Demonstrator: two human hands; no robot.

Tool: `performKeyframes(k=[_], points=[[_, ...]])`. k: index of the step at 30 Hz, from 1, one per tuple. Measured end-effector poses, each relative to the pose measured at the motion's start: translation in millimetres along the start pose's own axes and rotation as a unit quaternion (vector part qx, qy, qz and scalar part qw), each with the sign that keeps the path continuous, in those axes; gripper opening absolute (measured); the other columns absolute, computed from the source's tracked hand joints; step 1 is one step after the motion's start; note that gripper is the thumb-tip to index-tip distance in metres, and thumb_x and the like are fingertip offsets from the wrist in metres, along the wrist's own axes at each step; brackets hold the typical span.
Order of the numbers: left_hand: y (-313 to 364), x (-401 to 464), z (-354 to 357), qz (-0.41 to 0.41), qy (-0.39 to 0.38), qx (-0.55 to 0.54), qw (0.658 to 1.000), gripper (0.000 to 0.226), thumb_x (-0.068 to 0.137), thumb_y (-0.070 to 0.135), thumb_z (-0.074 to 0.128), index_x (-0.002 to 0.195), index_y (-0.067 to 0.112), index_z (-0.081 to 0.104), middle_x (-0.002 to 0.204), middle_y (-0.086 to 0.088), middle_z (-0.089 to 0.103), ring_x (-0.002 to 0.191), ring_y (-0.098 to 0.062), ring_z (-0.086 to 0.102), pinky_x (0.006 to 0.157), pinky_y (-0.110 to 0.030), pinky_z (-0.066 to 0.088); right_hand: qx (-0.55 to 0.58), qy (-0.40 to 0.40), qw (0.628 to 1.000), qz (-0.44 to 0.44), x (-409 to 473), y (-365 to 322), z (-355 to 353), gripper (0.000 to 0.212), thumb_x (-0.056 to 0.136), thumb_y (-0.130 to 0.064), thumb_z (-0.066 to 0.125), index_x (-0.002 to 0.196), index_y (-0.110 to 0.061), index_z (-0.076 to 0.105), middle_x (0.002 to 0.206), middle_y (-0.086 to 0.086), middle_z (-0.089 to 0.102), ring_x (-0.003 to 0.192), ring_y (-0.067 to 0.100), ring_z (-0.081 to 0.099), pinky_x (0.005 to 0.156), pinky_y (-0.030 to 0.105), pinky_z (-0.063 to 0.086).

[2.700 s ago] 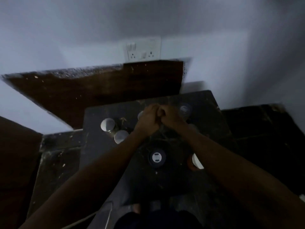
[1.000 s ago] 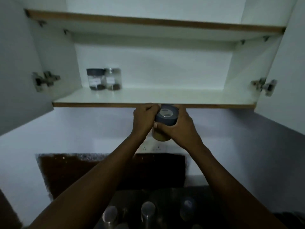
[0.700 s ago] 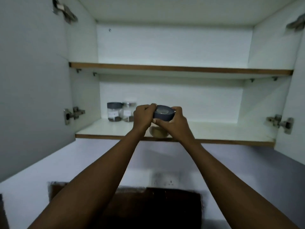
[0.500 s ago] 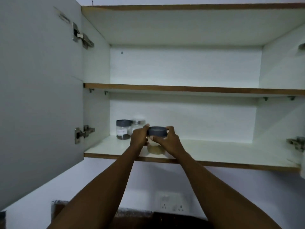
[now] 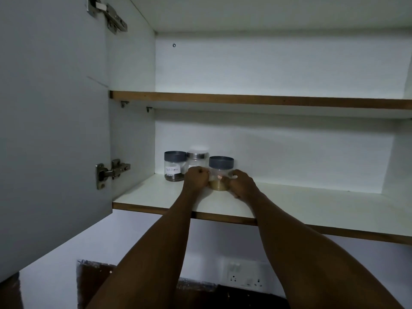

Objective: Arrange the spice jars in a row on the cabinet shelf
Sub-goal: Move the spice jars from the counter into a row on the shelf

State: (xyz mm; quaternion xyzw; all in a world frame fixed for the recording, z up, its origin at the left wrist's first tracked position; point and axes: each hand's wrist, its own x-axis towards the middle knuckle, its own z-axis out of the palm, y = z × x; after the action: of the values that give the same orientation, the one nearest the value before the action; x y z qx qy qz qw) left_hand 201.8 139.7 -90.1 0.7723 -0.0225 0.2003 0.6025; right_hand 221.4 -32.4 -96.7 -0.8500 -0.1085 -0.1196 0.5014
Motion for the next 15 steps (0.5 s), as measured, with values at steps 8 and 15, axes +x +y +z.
performKeyframes(k=[8, 15], points=[[-3.2, 3.0, 1.9, 0.004, -0.016, 0.041, 0.999, 0.035, 0.097, 0.006, 0.058, 0.130, -0.001, 0.066, 0.125, -0.020, 0.071, 0.117, -0.036, 0.068, 0.103, -0.052, 0.058, -0.010, 0.012, 1.000, -0.014, 7.5, 4.1, 1.2, 0.057, 0.087, -0.056, 0.071, 0.127, -0.018, 0.058, 0.113, -0.001, 0.065, 0.089, 0.020, 0.062, 0.075, 0.032, 0.052], [-6.5, 1.6, 2.2, 0.012, 0.008, 0.031, 0.999, 0.032, 0.096, 0.000, 0.048, 0.123, -0.002, 0.065, 0.115, -0.027, 0.071, 0.090, -0.032, 0.068, 0.092, -0.051, 0.060, 0.086, 0.022, 0.995, 0.048, 7.4, 2.1, -2.2, 0.027, 0.092, -0.013, 0.058, 0.119, -0.016, 0.056, 0.119, 0.019, 0.061, 0.075, 0.024, 0.061, 0.043, 0.024, 0.045]])
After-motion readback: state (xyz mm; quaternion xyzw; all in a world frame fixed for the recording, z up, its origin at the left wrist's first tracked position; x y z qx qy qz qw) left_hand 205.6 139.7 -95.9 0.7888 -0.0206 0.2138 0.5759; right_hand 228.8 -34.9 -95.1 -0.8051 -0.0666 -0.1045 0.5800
